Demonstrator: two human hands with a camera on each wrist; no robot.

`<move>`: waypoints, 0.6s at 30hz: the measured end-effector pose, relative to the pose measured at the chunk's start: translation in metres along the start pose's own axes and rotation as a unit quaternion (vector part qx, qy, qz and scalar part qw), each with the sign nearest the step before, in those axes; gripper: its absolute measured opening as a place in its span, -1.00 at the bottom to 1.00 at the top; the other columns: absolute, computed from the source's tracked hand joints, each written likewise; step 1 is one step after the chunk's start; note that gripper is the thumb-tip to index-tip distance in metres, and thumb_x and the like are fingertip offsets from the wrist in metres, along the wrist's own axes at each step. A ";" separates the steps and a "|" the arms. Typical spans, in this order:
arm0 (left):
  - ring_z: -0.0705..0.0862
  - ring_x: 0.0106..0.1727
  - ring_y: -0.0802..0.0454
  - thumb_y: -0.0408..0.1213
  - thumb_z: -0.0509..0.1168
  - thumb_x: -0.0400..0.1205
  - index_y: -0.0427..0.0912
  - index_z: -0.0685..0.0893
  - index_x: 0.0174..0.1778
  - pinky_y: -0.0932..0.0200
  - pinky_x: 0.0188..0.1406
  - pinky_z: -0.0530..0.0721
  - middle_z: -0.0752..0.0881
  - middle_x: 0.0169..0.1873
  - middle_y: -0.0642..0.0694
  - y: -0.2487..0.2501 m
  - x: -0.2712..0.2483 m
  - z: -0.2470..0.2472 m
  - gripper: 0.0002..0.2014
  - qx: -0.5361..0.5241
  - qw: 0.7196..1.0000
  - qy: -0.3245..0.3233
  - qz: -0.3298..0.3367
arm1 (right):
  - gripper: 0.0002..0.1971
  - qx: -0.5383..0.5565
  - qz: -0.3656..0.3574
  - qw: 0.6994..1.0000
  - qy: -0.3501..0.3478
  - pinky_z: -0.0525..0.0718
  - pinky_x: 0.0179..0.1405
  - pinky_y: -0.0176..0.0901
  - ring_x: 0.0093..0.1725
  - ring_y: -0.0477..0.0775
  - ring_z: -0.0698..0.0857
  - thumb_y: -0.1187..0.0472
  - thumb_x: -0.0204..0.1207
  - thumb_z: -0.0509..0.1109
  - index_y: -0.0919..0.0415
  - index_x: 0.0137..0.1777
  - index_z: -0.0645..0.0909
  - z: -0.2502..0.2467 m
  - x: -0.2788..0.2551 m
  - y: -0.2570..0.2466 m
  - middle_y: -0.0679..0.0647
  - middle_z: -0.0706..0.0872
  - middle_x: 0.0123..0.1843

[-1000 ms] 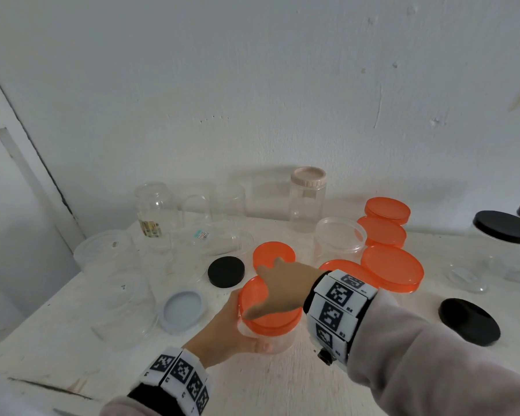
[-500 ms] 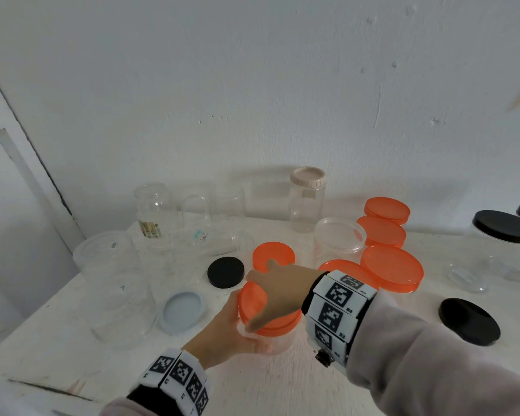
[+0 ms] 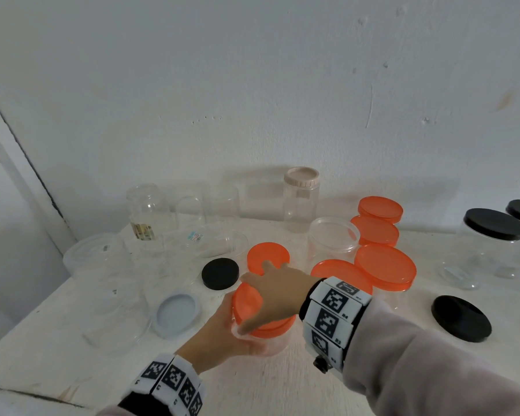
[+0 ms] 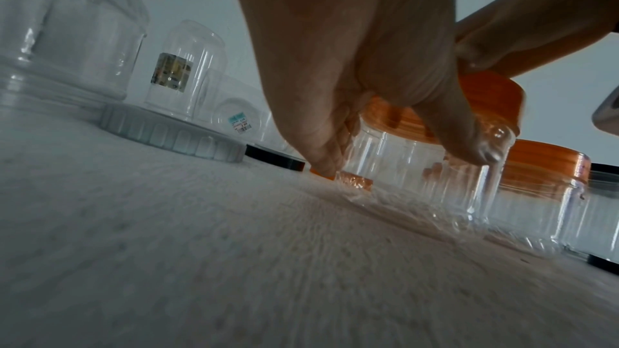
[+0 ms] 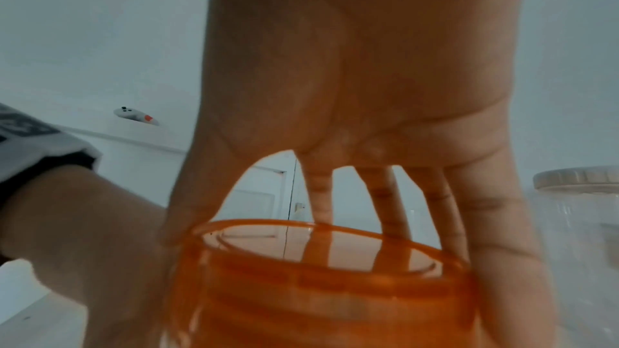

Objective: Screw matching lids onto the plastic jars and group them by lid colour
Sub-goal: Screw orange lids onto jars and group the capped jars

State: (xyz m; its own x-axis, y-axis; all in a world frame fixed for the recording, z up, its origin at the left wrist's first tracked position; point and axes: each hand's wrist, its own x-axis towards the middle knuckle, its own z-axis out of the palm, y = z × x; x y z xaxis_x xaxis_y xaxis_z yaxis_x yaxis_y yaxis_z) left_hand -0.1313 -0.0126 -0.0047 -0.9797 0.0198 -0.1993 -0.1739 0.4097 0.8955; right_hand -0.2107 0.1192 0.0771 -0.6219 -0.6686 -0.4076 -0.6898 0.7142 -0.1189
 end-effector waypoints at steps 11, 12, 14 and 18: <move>0.40 0.46 0.12 -0.31 0.63 0.34 0.10 0.00 0.55 0.17 0.46 0.46 0.35 0.46 0.08 0.002 0.000 0.002 0.06 0.006 1.000 0.008 -0.002 | 0.02 -0.010 -0.024 0.997 -0.068 0.46 0.30 0.44 0.53 0.31 0.24 -0.16 0.30 0.59 -0.32 0.63 -0.01 -0.015 -0.006 0.004 0.03 0.24 0.53; 0.39 0.47 0.11 -0.30 0.63 0.33 0.10 0.00 0.55 0.13 0.48 0.45 0.34 0.46 0.08 0.002 0.000 0.002 0.07 0.005 1.000 0.009 -0.004 | 0.02 -0.007 -0.023 0.998 -0.060 0.48 0.29 0.41 0.50 0.30 0.26 -0.21 0.29 0.58 -0.30 0.64 0.00 -0.014 -0.006 0.004 0.04 0.26 0.51; 0.39 0.46 0.12 -0.29 0.64 0.32 0.15 0.02 0.52 0.06 0.50 0.45 0.34 0.44 0.13 0.000 0.000 0.001 0.05 -0.001 1.000 0.008 -0.002 | 0.02 0.002 -0.014 0.999 -0.039 0.52 0.29 0.34 0.46 0.30 0.32 -0.35 0.27 0.53 -0.22 0.64 0.04 -0.009 -0.005 0.004 0.07 0.28 0.49; 0.42 0.40 0.22 -0.31 0.64 0.32 0.18 0.04 0.50 0.14 0.42 0.50 0.36 0.40 0.22 -0.002 0.001 0.001 0.04 -0.012 1.000 0.001 0.004 | 0.05 -0.003 0.011 1.000 -0.019 0.53 0.29 0.30 0.43 0.33 0.40 -0.49 0.23 0.43 -0.08 0.64 0.10 -0.005 -0.003 0.001 0.14 0.29 0.51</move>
State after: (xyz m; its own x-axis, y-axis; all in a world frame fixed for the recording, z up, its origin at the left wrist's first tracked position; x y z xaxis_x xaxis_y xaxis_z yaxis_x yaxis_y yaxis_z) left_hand -0.1314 -0.0130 -0.0073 -0.9814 0.0209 -0.1906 -0.1678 0.3873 0.9065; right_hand -0.2116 0.1209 0.0821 -0.6228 -0.6439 -0.4445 -0.6777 0.7278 -0.1048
